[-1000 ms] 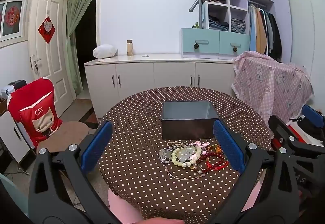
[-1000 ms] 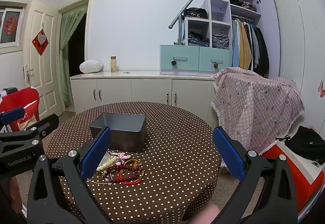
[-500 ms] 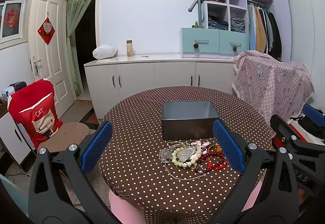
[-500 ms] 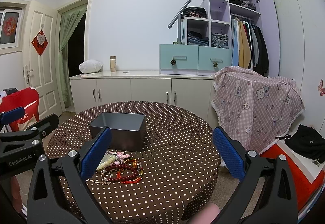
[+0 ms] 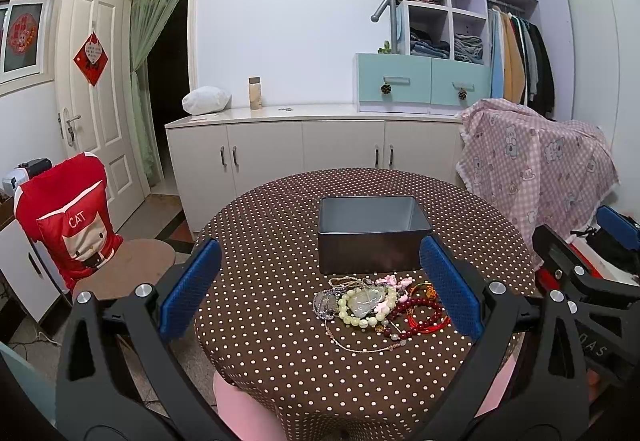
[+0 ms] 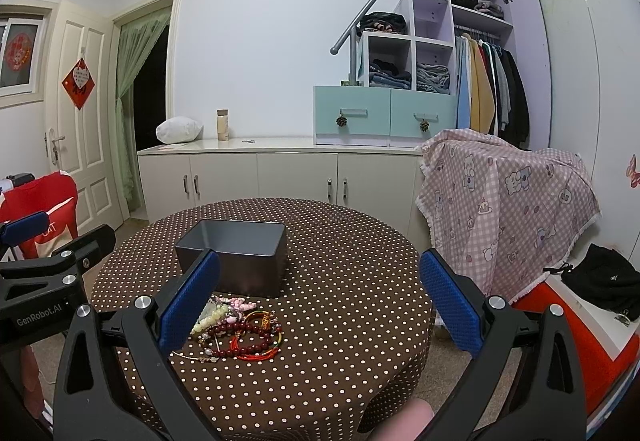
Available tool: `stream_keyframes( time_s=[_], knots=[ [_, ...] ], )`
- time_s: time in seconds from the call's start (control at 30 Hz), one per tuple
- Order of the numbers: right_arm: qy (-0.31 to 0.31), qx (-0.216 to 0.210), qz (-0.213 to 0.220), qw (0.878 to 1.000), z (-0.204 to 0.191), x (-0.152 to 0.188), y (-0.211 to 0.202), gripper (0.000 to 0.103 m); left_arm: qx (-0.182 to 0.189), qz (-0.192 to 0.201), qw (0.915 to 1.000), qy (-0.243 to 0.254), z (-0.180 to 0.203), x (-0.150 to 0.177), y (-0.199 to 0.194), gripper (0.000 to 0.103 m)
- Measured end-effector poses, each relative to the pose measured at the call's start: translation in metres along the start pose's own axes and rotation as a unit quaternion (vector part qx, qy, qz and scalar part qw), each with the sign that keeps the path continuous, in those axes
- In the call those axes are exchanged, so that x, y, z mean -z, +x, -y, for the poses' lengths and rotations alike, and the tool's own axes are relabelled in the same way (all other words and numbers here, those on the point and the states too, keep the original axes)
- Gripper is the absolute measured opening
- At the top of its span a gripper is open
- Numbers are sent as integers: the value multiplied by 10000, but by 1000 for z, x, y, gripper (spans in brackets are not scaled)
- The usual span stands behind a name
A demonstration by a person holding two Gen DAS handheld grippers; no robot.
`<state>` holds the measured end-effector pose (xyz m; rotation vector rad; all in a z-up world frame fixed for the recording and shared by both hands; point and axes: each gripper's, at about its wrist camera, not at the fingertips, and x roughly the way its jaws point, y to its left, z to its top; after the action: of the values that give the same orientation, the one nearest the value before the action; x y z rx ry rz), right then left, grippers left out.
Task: Organize jewelry
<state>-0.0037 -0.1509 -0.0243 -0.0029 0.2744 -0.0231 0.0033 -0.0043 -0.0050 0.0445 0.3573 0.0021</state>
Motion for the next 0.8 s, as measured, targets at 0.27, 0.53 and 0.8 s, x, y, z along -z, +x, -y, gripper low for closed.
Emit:
stream_keyframes(
  time_s=[0.27, 0.53, 0.8],
  knots=[
    [6, -10, 0, 10000, 0, -1, 0, 96, 18, -1, 10000, -16, 0, 1, 0, 97],
    [6, -10, -5, 10000, 0, -1, 0, 96, 15, -7, 10000, -16, 0, 0, 0, 97],
    [10, -7, -7, 10000, 1, 0, 0, 96, 16, -10, 10000, -29, 0, 0, 0, 97]
  ],
)
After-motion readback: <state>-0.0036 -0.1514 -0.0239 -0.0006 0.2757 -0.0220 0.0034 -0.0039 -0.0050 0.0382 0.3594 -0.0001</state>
